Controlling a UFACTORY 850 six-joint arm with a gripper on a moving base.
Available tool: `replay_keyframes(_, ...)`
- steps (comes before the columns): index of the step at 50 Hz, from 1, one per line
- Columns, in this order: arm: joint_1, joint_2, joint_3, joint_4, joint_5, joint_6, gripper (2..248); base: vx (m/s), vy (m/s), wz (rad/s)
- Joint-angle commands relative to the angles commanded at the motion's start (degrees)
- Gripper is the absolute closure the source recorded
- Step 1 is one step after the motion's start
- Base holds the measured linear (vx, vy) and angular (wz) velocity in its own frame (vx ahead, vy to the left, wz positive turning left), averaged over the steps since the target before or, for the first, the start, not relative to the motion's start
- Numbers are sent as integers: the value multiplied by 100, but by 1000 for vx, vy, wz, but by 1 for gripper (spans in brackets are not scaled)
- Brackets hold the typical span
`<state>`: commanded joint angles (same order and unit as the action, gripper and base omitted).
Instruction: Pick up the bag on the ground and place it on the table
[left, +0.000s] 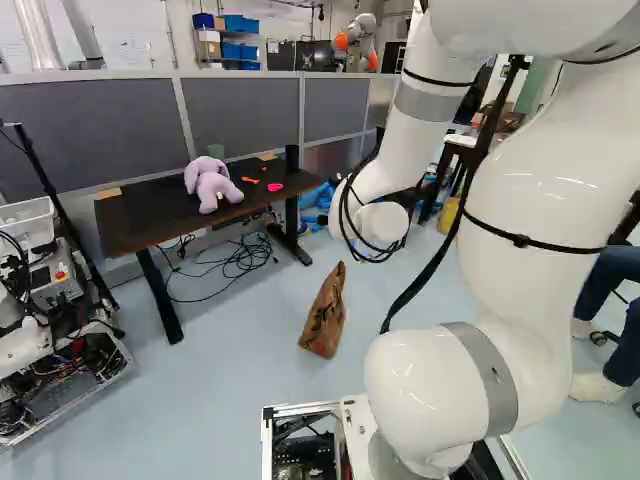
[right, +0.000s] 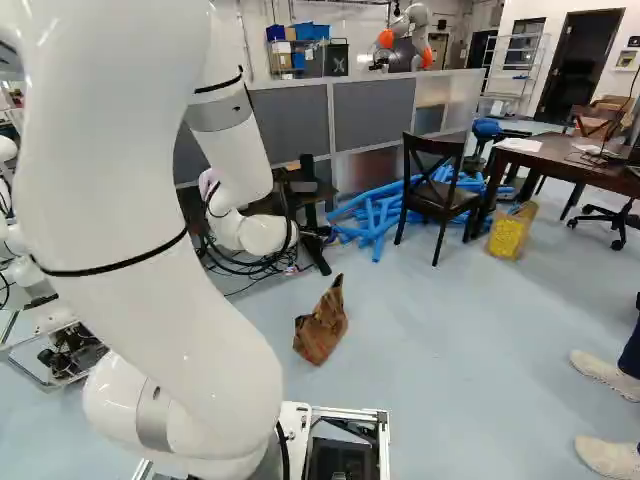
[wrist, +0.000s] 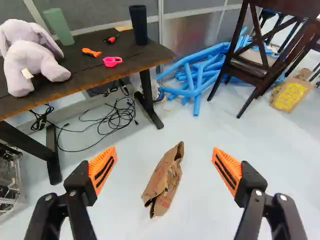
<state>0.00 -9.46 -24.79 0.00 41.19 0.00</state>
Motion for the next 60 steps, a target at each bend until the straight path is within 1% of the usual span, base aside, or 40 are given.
replay_keyframes(31, 0, -1238, -964, 0, -499, 0, 3, 0, 0, 0)
replay_keyframes(60, 0, -2300, -1893, 26, -995, 0, 3, 0, 0, 0)
